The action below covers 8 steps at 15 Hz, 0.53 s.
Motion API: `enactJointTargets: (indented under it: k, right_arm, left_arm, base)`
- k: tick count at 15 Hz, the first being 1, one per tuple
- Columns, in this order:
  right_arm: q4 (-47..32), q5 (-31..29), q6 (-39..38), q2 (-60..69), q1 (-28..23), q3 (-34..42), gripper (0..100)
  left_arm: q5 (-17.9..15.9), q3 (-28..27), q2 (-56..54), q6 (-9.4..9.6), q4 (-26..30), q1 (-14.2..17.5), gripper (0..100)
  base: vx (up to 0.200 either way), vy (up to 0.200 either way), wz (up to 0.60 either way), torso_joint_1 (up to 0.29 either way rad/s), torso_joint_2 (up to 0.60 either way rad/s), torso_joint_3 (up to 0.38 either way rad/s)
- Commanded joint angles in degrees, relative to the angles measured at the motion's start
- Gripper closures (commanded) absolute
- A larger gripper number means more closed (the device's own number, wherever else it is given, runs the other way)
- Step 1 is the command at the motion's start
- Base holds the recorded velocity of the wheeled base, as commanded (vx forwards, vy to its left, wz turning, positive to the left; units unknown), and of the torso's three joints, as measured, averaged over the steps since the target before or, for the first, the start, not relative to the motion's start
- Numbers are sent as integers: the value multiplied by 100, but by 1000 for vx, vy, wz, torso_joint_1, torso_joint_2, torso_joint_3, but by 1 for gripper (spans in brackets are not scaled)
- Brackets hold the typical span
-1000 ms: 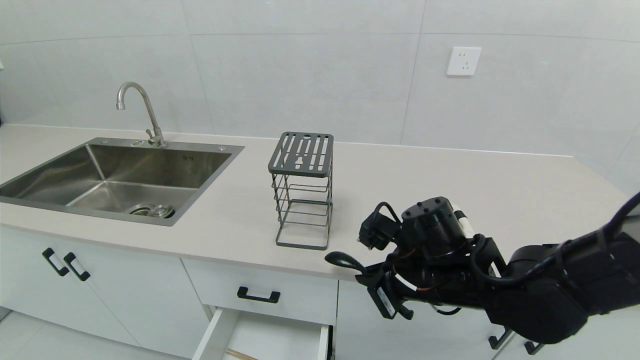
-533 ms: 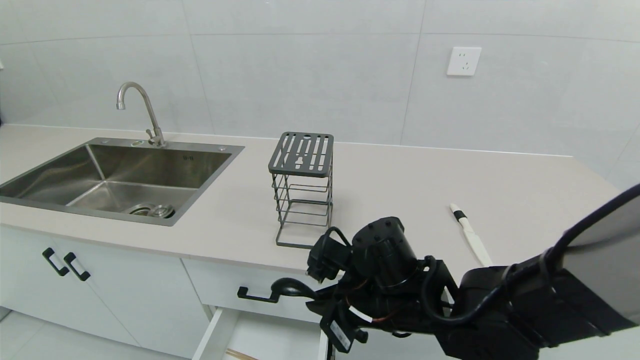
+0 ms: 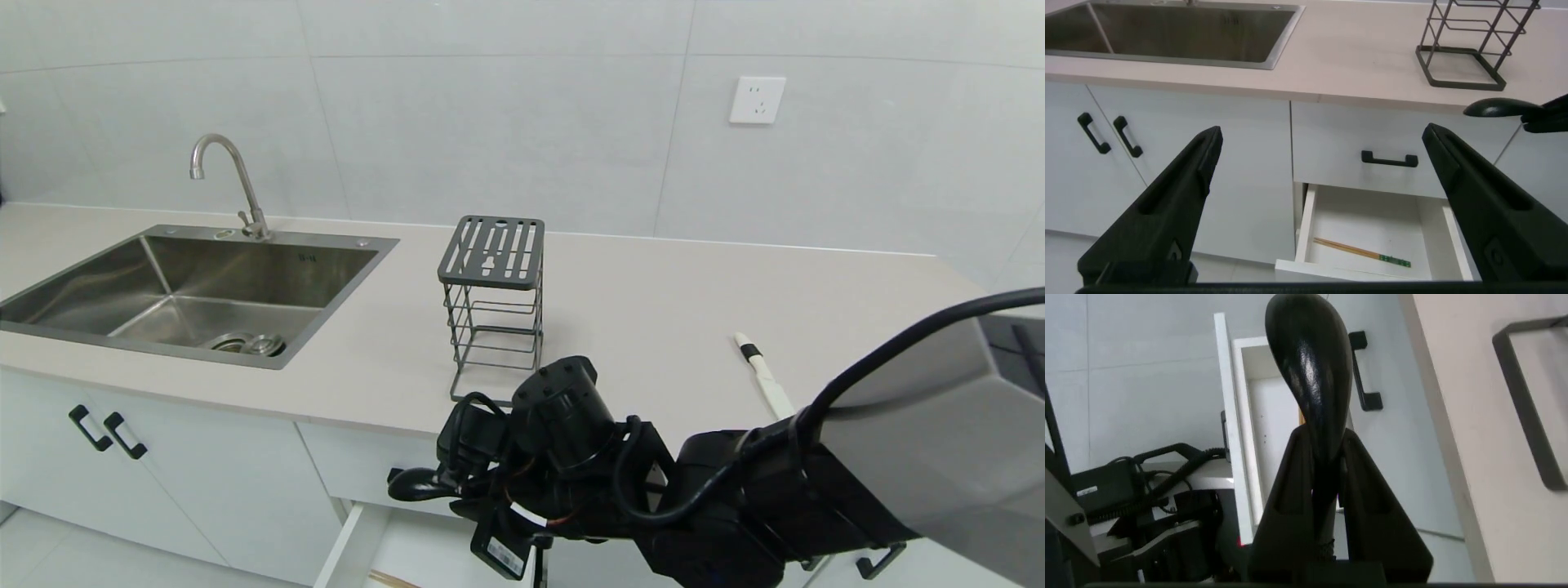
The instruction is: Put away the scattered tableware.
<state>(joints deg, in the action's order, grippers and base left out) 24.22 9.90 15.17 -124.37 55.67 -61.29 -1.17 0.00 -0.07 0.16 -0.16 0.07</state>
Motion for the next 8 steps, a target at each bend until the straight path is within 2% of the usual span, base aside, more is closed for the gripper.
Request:
enactJointTargets:
  k: [1,4,8]
  right_arm:
    - [12,3,-14,-219,14,-146,100]
    - [4,12,-31,-255,14,-234,100]
    - [4,12,-31,-263,31,-295,100]
  left_arm:
    - [-6,0,7,2,-2,1,0]
    - [-6,0,7,2,-2,1,0]
    - [-6,0,7,2,-2,1,0]
  base:
    - [0,0,0,0,0,0]
    - [0,0,0,-91,169,94]
    - [0,0,0,-237,485,244]
